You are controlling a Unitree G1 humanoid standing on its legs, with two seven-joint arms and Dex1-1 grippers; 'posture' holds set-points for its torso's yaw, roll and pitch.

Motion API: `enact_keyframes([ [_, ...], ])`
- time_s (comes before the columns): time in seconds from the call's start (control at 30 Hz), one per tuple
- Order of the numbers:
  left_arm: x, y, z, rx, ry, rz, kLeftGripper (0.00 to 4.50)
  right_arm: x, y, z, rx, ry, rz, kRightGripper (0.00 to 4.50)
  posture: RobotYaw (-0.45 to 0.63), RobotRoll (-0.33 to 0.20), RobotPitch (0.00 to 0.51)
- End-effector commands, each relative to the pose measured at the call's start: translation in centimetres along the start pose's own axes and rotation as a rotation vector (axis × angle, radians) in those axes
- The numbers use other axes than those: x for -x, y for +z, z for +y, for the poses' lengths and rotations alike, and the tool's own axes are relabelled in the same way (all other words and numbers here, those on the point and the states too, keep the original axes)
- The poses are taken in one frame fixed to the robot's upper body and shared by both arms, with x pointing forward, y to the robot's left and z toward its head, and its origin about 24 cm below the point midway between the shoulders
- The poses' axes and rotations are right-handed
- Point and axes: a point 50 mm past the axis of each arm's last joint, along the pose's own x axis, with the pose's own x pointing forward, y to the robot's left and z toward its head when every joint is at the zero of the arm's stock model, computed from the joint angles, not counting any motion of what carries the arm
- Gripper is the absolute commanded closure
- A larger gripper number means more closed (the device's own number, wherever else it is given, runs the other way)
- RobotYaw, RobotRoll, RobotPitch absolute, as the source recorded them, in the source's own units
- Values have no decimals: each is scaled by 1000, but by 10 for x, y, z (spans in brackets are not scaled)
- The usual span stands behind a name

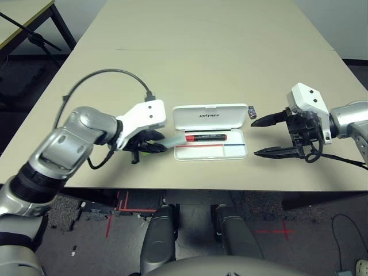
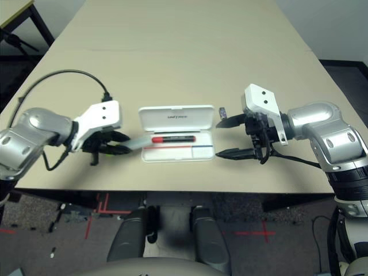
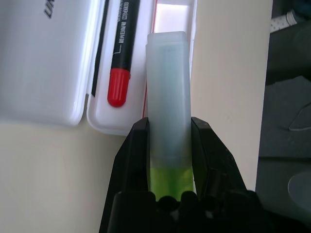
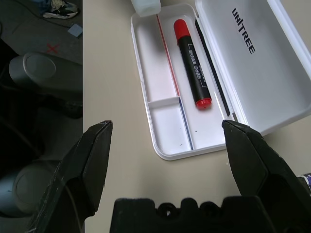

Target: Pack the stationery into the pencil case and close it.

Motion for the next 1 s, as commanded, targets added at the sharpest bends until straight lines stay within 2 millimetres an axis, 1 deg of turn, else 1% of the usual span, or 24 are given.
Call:
enact_keyframes([
  [0.03, -18, 4, -1, -43, -50, 19, 3418, 1, -2, 1, 1, 6, 25, 0, 60, 0, 152],
  [0.13, -31, 6, 0, -68, -65, 20, 3418, 1, -3, 1, 1, 4, 29, 0, 60, 0, 152],
  [0.33, -50, 9, 3, -91, -78, 14, 3418, 1, -3, 1, 1, -2, 34, 0, 45, 0, 151],
  [0.6, -54, 10, 8, -105, -71, 11, 3418, 0, -3, 2, 2, -7, 35, 0, 36, 0, 151],
  [1.0, -67, 18, 4, -122, -93, -45, 3418, -1, -5, 2, 3, -14, 39, 0, 30, 0, 153],
])
